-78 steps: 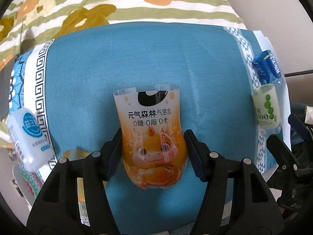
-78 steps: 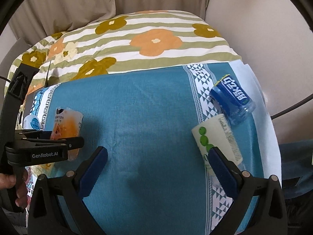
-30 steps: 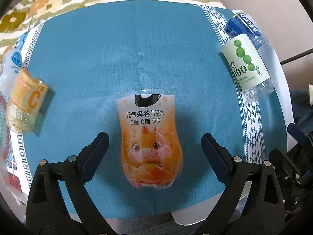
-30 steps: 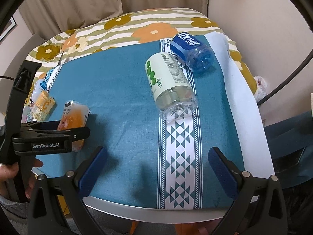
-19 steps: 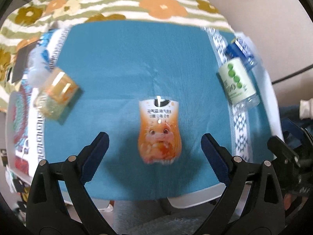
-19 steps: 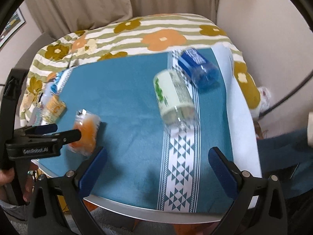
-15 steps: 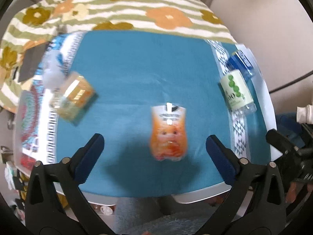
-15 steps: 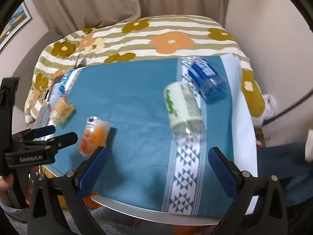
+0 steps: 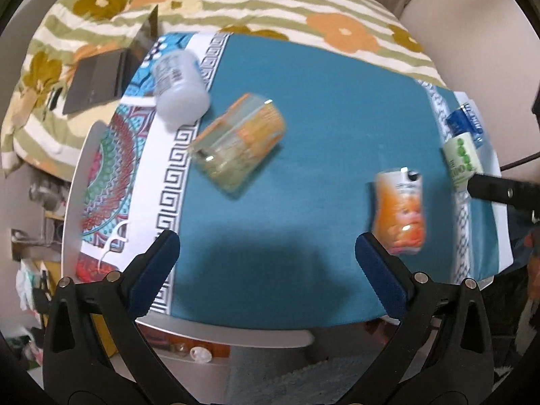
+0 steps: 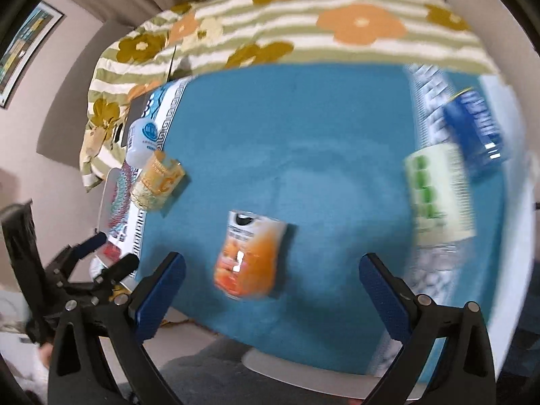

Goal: Flip cup upright
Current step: 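Grasp the cup with the right tool, turning it opening-up, while the left tool releases it, then lower the upright cup onto the cloth with the right tool and open it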

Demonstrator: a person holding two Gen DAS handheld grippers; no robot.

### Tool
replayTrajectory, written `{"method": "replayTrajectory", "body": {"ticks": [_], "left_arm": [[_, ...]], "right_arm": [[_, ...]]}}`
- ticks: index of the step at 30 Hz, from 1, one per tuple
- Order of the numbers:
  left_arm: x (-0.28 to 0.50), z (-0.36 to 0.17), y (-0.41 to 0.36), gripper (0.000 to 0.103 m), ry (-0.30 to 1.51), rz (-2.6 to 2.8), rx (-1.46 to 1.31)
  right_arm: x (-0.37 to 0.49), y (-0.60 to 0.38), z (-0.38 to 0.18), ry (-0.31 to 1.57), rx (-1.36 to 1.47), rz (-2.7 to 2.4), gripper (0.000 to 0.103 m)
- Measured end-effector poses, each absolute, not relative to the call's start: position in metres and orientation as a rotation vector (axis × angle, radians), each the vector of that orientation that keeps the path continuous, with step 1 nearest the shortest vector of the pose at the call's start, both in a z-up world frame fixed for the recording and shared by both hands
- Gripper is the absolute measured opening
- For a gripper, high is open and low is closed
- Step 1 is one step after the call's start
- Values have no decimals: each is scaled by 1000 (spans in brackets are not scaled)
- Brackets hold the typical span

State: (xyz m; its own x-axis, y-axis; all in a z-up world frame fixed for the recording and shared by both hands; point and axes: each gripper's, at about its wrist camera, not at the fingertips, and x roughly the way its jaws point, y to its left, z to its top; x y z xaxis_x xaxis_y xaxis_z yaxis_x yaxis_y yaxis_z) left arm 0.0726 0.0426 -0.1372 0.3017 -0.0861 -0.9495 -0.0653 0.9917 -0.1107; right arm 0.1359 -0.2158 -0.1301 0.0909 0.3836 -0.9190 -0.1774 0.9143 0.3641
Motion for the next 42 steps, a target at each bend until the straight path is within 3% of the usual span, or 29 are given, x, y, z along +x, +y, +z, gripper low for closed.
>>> {"method": "replayTrajectory", "body": {"ticks": [4,15,19,22,24,29,36,42], "left_arm": [[75,-153,60,103,1287,-29,-144],[88,-194,64,103,1381,-135,-154],[97,-198,63,103,1386,-154,-153],[104,-200,63,103,1384,-163,-156],[108,-201,64,103,1385,-165,-157],[113,-200,63,103,1386,-171,-157],[114,-185,59,103,1361,-182,-139],[114,-170,55,103,1332,-186,-128]], "right_arm": [[148,-202,-149,1497,207,413,102],[172,-192,-194,1658,328,381,76],[177,-192,-204,1697,348,373,72],[180,-193,-208,1719,354,371,65],[181,-193,-210,1727,352,373,54],[179,-197,-210,1724,364,375,52],[173,-203,-180,1609,364,377,50],[143,-210,-130,1269,335,262,50]]}}
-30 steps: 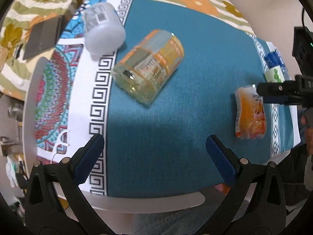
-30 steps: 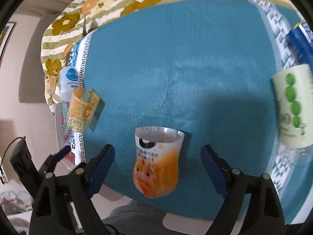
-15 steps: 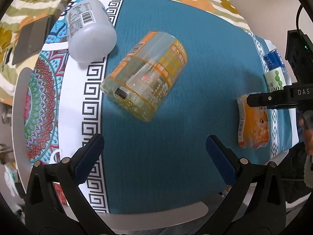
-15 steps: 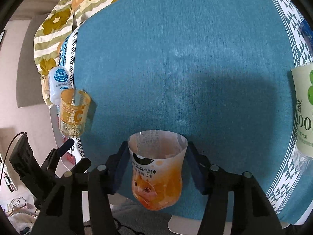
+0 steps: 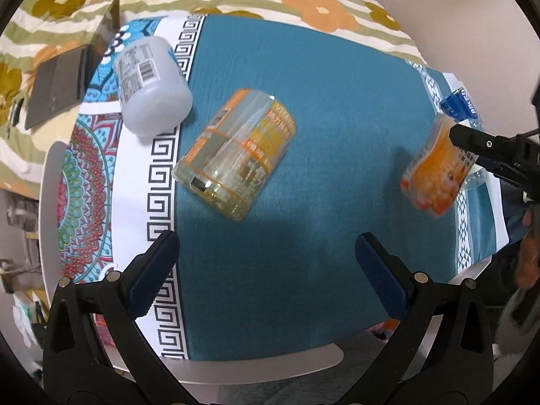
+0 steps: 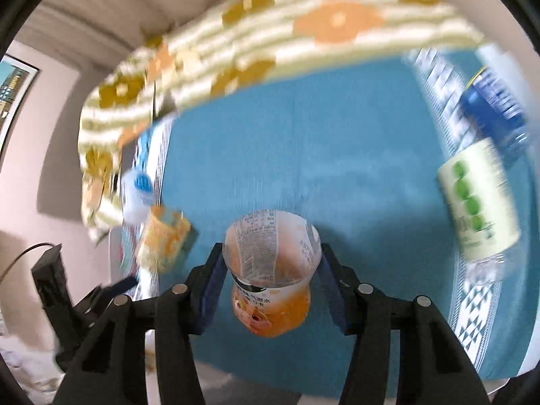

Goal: Flip cup upright
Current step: 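Lower the upright cup onto the cloth with the right tool and open it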

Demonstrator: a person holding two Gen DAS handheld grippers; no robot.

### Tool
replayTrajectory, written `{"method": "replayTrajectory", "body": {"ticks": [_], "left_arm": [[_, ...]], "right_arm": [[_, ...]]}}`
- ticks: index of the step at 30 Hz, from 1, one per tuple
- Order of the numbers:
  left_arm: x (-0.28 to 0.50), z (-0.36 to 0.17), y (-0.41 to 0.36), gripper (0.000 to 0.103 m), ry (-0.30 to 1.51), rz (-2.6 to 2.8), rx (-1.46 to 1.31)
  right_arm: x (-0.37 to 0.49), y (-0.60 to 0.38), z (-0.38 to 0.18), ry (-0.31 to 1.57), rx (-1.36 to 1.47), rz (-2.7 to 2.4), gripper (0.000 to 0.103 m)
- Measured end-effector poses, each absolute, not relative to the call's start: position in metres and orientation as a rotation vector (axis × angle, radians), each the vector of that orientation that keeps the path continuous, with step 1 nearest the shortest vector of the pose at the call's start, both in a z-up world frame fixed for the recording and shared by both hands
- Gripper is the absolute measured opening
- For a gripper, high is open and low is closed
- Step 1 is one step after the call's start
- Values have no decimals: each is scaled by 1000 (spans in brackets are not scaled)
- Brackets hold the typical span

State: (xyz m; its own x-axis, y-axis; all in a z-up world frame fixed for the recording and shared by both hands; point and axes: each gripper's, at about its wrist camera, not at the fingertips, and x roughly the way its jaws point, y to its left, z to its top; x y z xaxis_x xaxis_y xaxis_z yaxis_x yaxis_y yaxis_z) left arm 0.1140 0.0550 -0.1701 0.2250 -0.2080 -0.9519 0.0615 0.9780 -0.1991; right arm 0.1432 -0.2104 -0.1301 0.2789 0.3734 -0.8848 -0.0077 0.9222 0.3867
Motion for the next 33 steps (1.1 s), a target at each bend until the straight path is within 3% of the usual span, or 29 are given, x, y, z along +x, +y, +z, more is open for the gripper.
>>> {"method": "replayTrajectory", "body": {"ticks": [11,33], "left_arm": [[89,-170,57,103,1295,-142,-51],[59,-157,60,103,1259,-122,-59]], "right_arm": [[98,-174,-138,841,45,167,50],[70,-172,-149,802,-21,177,54]]}}
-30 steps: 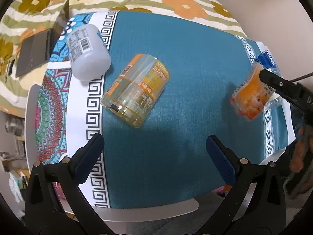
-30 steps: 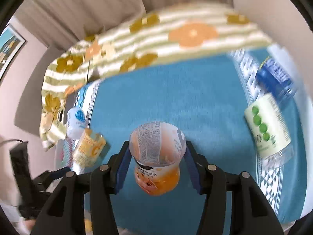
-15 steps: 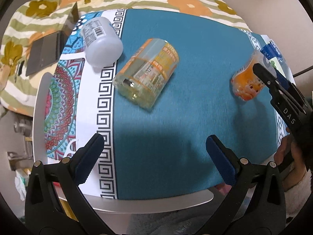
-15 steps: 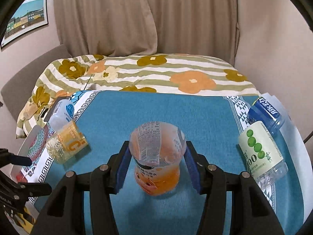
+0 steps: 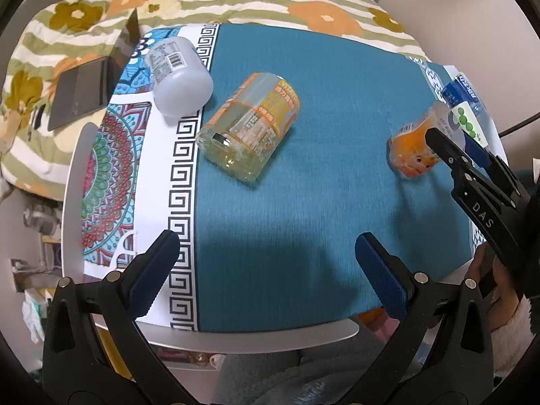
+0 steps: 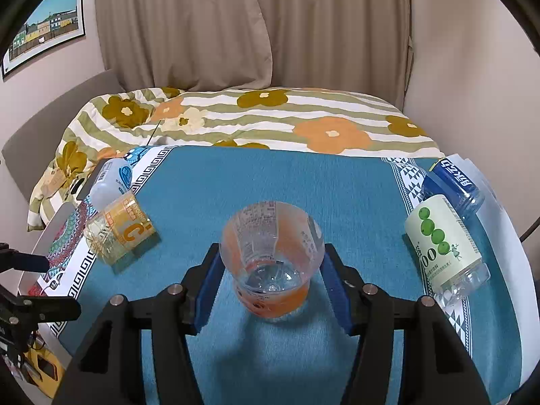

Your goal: Flip cup upright

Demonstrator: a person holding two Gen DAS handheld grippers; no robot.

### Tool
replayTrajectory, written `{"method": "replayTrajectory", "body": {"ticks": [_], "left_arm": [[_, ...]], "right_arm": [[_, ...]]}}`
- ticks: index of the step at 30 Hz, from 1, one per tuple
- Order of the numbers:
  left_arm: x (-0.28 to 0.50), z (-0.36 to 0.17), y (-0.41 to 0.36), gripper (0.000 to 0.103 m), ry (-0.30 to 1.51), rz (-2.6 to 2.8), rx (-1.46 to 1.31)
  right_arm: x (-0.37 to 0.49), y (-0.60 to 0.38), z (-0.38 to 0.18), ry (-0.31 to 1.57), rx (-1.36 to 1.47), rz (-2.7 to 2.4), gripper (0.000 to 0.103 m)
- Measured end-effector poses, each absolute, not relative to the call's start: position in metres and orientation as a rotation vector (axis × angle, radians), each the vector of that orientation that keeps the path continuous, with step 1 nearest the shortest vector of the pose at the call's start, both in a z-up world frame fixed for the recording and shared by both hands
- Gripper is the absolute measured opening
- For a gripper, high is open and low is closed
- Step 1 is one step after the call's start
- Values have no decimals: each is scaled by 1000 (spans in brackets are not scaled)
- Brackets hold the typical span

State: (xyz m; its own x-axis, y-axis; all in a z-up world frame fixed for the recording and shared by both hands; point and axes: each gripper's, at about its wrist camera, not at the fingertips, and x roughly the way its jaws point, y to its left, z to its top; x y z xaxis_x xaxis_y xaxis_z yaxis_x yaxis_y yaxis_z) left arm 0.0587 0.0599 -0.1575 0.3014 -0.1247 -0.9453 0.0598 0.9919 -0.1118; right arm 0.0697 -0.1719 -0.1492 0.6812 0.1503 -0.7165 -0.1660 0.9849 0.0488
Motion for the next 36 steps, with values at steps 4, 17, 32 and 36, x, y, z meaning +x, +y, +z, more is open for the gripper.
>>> {"method": "replayTrajectory", "body": {"ticks": [4,17,32,36], "left_arm": [[55,-152,60,103,1246,-116,-63],[32,-75,33,103,1063,-105,-59],[-12,-12,1,103,857,-55,-39],[-18,-13,-4,103,841,-54,-33]], "right_arm": [[72,-174,-150,821,-8,174,64],[39,-210,-80,822,38,178,102],[-5,-258,-10,864,-5,53,102],[-10,-262,-13,870,1,52,102]]}}
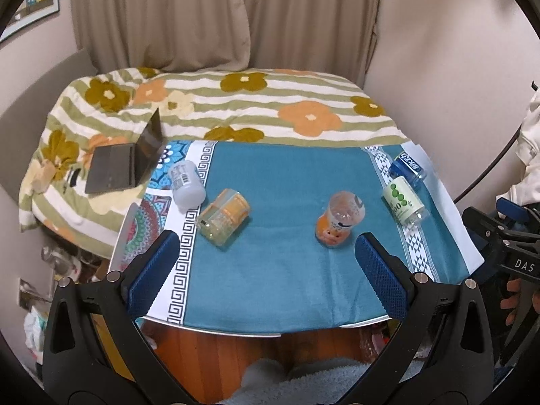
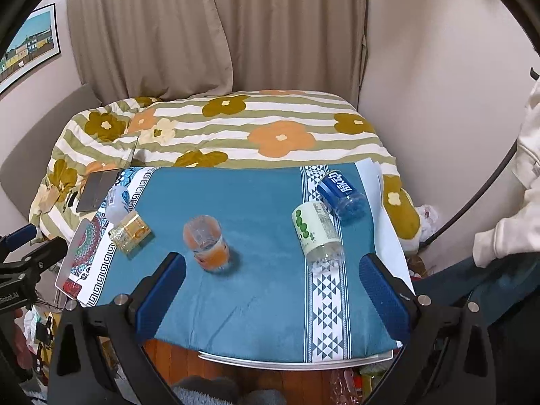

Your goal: Flip cup upright

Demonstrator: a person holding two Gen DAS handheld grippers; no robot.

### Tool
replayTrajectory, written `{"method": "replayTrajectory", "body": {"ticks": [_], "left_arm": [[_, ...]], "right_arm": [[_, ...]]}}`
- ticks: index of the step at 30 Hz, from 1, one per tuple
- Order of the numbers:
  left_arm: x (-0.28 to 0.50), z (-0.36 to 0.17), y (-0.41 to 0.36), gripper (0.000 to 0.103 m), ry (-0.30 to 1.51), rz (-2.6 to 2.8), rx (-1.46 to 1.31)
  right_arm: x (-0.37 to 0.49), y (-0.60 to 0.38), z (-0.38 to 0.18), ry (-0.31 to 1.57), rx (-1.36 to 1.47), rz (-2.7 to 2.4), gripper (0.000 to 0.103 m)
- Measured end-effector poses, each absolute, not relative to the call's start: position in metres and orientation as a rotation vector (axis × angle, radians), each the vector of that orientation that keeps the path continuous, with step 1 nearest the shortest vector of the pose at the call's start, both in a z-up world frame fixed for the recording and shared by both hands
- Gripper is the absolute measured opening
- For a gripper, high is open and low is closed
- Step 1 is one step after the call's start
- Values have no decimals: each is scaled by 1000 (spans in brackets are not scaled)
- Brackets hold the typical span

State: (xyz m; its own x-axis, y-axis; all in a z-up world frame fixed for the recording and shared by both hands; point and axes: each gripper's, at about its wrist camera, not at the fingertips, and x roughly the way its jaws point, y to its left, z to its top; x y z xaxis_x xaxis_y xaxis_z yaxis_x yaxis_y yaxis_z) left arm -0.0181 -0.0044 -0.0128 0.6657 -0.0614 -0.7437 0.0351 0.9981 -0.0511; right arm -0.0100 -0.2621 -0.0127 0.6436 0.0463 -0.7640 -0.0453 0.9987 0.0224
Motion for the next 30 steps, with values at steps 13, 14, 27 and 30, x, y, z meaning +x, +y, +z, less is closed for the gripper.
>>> {"method": "replayTrajectory", "body": {"ticks": [13,14,27,30], "left_arm": [[-24,-8,-16,103,810,-64,-18],[-24,-8,-16,103,809,-64,-17],[-25,-7,-16,103,803,-62,-18],[-25,-5,-14,103,801,-62,-18]], "right_arm": [[-17,-270,-12,866,20,48,102],[-17,-271,-12,865,21,45,102],[-18,-272,-10,861,26,43,102],[-18,-273,-10,860,25,44,102]]}}
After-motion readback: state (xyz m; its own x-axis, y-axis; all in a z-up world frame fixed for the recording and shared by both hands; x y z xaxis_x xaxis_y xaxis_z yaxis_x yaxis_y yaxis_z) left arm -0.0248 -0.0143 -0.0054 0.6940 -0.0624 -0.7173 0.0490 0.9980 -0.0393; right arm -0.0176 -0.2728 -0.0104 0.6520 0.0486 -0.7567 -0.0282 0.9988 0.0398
